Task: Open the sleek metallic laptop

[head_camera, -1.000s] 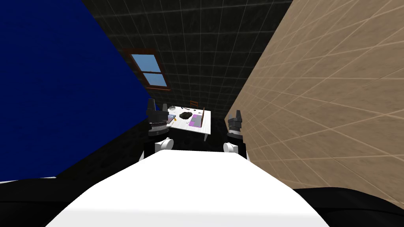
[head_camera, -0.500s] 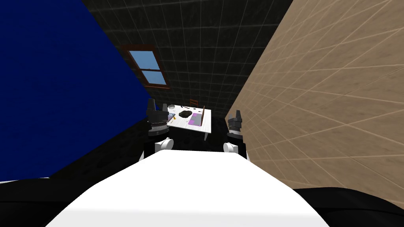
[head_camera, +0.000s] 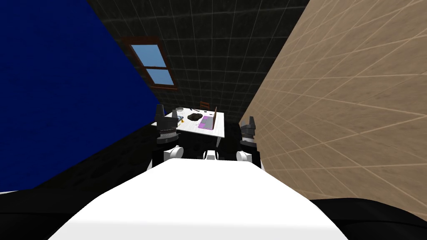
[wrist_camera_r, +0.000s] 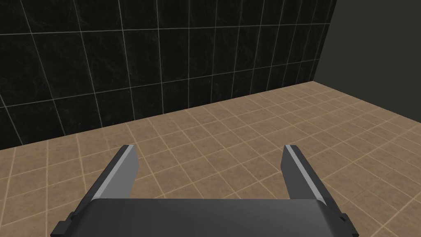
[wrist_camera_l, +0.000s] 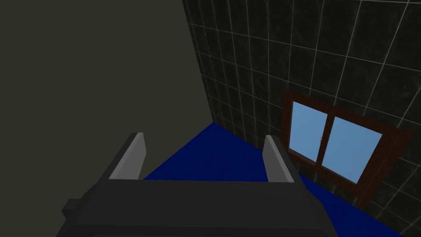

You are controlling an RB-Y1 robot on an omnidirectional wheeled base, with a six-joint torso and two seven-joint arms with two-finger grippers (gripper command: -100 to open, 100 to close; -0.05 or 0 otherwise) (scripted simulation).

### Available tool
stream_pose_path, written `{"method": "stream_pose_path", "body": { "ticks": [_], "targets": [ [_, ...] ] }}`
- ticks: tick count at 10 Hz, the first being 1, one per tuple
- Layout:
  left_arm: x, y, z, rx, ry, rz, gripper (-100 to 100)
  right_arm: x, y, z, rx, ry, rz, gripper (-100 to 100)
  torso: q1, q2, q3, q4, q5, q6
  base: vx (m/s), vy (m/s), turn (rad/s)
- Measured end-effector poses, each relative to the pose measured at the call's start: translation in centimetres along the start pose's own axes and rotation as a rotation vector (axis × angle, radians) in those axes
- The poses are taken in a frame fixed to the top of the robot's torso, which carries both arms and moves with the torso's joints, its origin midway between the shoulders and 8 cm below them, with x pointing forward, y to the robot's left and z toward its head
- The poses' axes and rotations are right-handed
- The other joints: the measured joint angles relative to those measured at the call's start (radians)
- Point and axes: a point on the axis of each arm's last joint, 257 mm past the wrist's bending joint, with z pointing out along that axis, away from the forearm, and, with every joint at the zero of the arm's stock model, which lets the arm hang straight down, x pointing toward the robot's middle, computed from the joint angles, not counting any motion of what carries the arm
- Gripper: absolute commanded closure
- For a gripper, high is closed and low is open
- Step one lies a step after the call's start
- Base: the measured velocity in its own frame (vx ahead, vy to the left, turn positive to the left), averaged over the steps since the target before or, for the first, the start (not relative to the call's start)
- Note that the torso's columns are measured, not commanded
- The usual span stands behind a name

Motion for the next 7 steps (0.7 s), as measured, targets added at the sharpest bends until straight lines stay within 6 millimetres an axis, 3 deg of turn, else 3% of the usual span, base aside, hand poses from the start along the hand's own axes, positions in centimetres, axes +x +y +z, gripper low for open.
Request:
{"method": "stream_pose_path", "body": {
  "ticks": [7],
  "targets": [
    [0.0,0.0,0.0,0.0,0.0,0.0,0,2.2,-3.0,-0.3,0.049,0.111,0.202,-100,0.0,0.013,-0.025,0.014,0.0,0.0,0.016,0.017,0.008]
  ]
}}
